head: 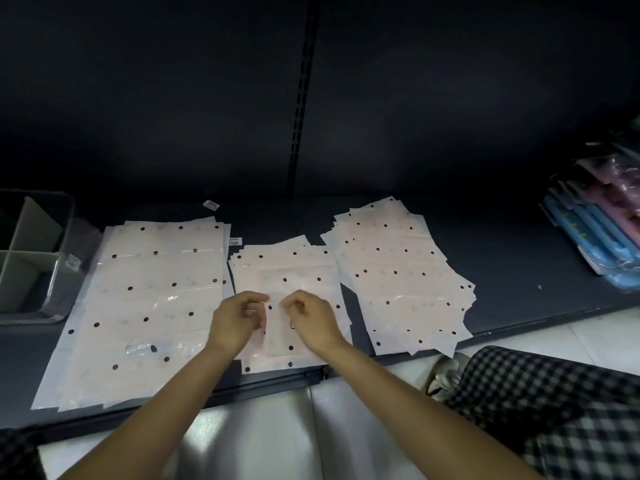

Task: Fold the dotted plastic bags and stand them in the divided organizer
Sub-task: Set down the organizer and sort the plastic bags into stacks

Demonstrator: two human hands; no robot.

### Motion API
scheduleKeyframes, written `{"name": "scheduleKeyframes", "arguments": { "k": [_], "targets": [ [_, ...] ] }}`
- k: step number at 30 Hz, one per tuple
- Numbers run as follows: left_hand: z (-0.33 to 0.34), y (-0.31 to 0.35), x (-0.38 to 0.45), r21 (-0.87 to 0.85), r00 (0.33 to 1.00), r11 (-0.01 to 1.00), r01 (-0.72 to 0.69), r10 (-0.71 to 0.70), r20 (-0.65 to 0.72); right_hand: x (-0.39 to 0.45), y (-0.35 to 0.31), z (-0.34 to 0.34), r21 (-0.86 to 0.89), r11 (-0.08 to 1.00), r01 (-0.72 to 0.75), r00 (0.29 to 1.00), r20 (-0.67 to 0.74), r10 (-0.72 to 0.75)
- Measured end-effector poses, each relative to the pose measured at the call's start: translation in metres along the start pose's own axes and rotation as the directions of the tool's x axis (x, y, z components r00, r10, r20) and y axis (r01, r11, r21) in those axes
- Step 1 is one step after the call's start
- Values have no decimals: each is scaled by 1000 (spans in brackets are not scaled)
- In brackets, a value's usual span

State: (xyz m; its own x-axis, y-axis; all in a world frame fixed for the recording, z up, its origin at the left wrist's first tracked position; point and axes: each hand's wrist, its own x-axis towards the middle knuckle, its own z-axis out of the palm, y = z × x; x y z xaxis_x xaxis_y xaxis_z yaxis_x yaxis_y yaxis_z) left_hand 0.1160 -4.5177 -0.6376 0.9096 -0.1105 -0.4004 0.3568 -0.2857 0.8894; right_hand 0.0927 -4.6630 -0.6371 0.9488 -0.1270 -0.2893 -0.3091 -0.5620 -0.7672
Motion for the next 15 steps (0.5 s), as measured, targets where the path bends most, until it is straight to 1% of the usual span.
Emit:
{"name": "scheduleKeyframes", "arguments": {
  "k": [2,3,5,6,8,10,12,15],
  "targets": [
    [-5,-5,5,34,998,999,9,-7,-65,6,22,-20,-57,998,-17,989,-148,9],
    [-7,-6,7,74,997,997,4,2,-81,9,35,-33,-113,993,-30,976,-219,5],
    [-8,-9,9,156,997,988,-13,24,-70,15,65,-63,-285,953,-101,947,-323,3],
    [-7,-9,8,197,998,980,-19,30,-54,16,82,-78,-369,914,-170,939,-343,37],
    [-2,-9,4,248,999,968,-39,43,-10,13,111,-100,-504,811,-298,938,-311,152],
    [5,-11,-1,291,997,954,-71,62,38,8,134,-109,-582,747,-321,945,-248,213],
    [11,-13,-3,350,995,932,-94,72,75,6,145,-109,-589,754,-289,954,-237,181],
    [15,-16,-6,377,995,922,-84,55,86,6,145,-107,-497,827,-264,934,-345,91]
  ]
}}
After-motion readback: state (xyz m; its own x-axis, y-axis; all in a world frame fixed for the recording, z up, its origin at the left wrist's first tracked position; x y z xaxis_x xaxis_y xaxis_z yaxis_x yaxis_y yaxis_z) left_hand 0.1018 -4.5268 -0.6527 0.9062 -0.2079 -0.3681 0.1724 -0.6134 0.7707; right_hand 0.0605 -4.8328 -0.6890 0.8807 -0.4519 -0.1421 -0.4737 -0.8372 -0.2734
